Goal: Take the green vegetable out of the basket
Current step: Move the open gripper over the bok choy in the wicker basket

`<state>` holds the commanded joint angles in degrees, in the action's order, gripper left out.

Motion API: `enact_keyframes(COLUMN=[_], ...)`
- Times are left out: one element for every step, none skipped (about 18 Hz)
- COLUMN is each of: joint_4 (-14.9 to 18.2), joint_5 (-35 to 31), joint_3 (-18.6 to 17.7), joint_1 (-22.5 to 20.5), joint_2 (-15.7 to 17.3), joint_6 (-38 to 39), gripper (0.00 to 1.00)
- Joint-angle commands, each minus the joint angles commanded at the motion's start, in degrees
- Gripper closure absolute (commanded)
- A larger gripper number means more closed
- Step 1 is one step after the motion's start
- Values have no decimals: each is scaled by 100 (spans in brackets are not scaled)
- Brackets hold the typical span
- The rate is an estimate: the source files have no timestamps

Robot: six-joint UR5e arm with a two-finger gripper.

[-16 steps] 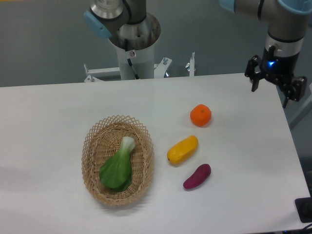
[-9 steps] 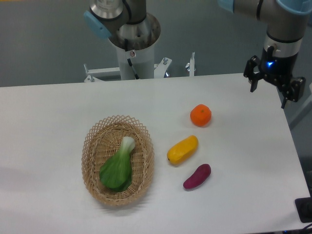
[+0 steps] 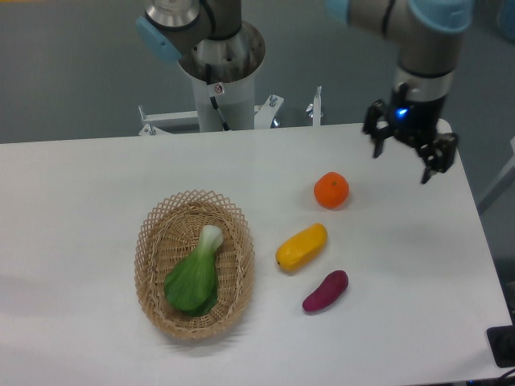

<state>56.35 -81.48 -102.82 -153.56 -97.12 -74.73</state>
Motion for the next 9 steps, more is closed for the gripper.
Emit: enact_keyframes(joint_4=[-28,-19,-28,-45,-54,-132,-151,-142,-142], joint_5=[0,0,0,0,-17,-52,-70,-88,-88], joint_3=[-97,-151,-195,-186,-178,-177,-204,-213,-247], joint_1=[211,343,432,615,869,1037,1195,1406,1591], joint_2=[17,61,62,9,-61,-175,-271,-333,-395], joint_6=[185,526,903,1281,1677,2046,2320,2461,2593], gripper=[0,0,0,0,0,0,0,0,0])
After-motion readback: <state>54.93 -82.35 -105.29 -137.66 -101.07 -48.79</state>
